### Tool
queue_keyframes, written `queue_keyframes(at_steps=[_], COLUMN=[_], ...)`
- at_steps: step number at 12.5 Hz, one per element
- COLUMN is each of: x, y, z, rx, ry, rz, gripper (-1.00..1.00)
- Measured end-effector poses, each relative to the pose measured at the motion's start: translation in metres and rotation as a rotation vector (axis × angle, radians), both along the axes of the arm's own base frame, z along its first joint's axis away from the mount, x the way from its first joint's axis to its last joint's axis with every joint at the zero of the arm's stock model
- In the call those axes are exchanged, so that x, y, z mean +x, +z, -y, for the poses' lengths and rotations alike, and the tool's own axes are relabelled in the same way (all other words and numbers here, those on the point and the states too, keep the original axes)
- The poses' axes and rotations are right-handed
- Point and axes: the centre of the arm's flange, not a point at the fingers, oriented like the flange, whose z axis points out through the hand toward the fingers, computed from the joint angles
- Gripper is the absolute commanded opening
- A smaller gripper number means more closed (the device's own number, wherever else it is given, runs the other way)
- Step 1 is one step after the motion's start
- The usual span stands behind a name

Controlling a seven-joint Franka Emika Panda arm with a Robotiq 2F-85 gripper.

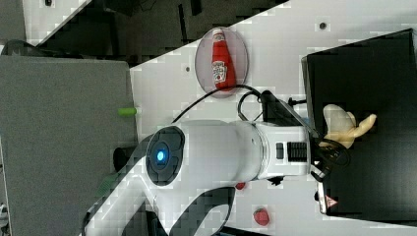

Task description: Pick banana from table and place on oven.

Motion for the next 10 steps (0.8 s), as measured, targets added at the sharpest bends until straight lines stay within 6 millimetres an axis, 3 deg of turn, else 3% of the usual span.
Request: queue_keyframes(at_steps=[5,6,8,10], x=[0.011,0.010,0.009,0.019], y=[0.019,0.019,0.013,0.011], z=[0.001,0.002,-0.006,-0.021], rx=[-0.026,-0.022,0.027,0.052], ry=[0.095,0.096,0.098,0.135], rz=[0.020,0.017,-0.022,-0.046], gripper=[0.87,1.00,1.00,1.00])
